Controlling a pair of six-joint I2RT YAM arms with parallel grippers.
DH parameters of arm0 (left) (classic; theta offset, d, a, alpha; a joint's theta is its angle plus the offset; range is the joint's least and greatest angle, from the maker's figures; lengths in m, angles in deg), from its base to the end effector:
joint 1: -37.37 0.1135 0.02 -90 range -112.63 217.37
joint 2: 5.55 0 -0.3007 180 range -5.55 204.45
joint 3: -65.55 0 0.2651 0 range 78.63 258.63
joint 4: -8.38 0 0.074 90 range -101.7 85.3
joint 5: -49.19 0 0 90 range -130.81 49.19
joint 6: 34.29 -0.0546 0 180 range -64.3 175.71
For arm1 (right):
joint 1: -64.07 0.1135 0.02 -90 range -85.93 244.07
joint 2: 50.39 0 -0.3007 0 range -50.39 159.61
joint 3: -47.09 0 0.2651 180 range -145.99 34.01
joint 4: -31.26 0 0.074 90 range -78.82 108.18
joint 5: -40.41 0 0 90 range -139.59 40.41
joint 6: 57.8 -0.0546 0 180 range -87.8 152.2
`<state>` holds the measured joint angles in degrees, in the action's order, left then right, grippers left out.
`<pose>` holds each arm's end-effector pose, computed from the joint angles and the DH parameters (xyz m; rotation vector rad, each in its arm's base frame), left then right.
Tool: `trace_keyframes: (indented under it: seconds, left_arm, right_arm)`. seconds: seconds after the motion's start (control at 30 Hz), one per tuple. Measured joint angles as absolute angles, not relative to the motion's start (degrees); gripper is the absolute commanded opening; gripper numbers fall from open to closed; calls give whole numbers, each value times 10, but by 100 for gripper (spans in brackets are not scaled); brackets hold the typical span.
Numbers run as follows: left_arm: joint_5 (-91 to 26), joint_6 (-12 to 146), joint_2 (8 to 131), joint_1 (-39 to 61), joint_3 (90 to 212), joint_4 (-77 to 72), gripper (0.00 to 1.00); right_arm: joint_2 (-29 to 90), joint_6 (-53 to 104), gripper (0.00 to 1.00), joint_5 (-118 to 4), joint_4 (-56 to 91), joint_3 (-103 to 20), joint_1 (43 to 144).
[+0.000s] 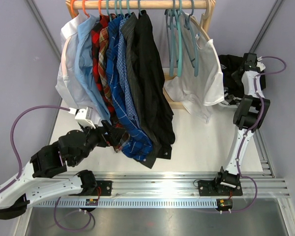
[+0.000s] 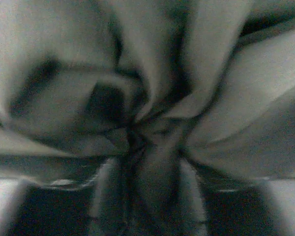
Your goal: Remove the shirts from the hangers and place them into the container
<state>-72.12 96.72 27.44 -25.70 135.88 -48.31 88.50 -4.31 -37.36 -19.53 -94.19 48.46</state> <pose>0.0671 -0.0695 0.3980 -0.0068 1.9236 -0.7290 0.5709 -0.1715 0.2270 1.1374 2.1044 -0.0871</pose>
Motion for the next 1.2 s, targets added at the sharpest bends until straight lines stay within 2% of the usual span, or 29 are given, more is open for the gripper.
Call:
trace_keyframes:
  seconds: [0.07,0.2,0.23,0.43,0.53,0.77,0.97,1.2]
  left_arm:
    - [-721,967,270,-257,1358,-483,99]
    - [-721,967,264,-257,1354,-479,99]
    - [-721,966,264,-257,1354,-479,99]
    - [-721,959,261,-257,1354,-477,99]
    - [-722,956,254,-257,1352,-474,99]
    - [-722,948,244,-257,1345,-466,99]
    - [-723,941,239,-257,1342,-459,99]
    - [-721,929,241,-257,1342,-437,99]
  right_arm:
    - [851,-39,85,-378,-203,-920,485]
    - [777,-25,93,-390,-216,-900,489]
    - [751,-24,99,-391,-214,-889,490]
    - [495,6,100,-375,-122,-731,521]
    - [375,28,99,-365,-87,-703,561]
    - [119,69,99,-418,0,-567,654]
    - [54,98,99,-532,-14,-558,734]
    - [82,137,100,-611,-70,-580,859]
